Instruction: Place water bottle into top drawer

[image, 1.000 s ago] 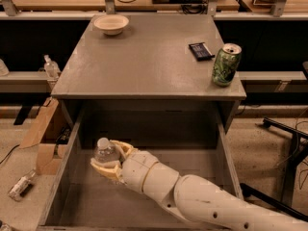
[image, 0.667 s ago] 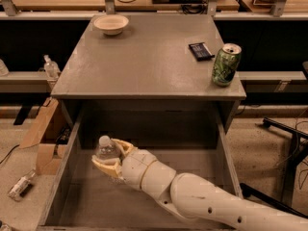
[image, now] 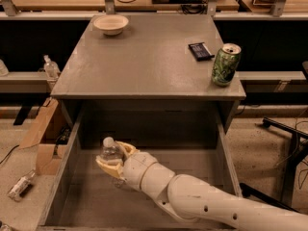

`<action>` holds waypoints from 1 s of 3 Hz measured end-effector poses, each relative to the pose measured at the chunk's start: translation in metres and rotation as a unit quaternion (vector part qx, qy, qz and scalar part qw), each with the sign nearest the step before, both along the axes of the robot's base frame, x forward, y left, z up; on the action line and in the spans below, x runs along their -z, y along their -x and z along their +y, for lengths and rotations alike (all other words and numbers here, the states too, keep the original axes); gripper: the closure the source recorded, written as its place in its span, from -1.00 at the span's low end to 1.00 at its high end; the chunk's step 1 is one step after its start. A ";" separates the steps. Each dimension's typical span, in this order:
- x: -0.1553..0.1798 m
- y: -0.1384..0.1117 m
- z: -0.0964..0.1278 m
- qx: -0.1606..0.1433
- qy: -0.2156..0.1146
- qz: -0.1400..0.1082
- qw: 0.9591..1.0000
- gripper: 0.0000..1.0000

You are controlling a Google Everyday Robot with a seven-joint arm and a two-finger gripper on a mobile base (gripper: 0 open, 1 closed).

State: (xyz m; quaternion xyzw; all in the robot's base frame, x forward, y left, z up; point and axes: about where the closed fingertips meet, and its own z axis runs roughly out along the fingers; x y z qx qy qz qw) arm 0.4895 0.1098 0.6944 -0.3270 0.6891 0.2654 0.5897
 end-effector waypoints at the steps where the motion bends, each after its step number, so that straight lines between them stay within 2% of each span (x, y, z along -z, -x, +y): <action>1: -0.003 0.000 0.000 0.000 0.000 0.000 1.000 -0.16; 2: -0.003 0.000 0.000 0.000 0.000 0.000 1.000 -0.62; 3: -0.004 0.000 0.001 -0.001 0.000 0.000 1.000 -1.00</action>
Offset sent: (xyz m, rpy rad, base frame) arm 0.0000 0.0000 0.0024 0.0000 0.0000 0.0000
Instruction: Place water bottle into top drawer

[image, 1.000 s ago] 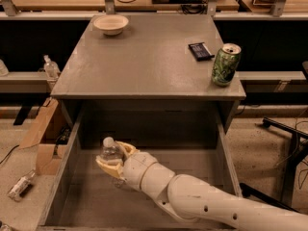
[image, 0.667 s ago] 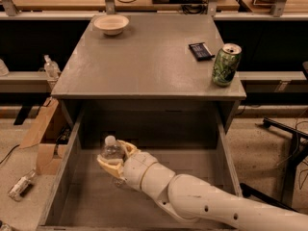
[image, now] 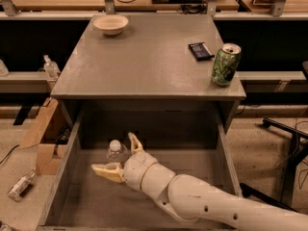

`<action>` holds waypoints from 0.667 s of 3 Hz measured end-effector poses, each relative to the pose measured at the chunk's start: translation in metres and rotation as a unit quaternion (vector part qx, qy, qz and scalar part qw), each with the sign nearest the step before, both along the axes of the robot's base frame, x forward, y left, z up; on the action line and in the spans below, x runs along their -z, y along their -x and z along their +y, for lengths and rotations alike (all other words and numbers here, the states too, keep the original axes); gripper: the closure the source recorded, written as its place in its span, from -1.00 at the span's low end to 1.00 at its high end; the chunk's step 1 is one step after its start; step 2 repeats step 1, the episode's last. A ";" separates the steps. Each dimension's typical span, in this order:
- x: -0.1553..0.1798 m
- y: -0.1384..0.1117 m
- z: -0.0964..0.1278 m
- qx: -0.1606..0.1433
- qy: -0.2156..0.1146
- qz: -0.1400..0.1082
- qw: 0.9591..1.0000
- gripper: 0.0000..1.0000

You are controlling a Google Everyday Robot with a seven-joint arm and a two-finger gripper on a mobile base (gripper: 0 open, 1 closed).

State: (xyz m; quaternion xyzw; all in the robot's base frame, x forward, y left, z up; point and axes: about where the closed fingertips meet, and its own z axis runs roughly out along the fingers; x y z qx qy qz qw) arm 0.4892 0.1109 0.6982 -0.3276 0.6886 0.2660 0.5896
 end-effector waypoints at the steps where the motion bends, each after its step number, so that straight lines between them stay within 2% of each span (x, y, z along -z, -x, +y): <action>1: 0.000 0.000 0.000 0.000 0.000 0.000 1.000 -1.00; 2: 0.000 0.000 0.000 0.000 0.000 0.000 1.000 -1.00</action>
Offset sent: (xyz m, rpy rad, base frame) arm 0.0000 0.0000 0.0000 0.0000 0.0000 0.0000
